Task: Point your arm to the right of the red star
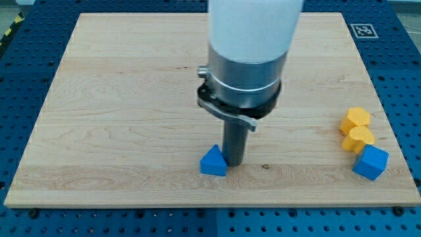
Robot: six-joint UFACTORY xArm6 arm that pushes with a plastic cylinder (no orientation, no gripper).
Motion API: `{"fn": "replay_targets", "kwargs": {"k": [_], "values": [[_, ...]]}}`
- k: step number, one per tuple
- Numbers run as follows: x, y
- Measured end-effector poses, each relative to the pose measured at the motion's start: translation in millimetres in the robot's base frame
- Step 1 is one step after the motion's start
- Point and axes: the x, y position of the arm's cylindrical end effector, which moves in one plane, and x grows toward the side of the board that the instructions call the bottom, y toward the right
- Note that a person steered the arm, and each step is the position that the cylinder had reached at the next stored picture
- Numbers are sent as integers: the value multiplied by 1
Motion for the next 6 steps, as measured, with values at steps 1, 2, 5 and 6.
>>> {"fn": "replay_targets", "kwargs": {"k": [1,2,5,6], "values": [[10,-6],[11,27],[-88,127],[-132,161]]}}
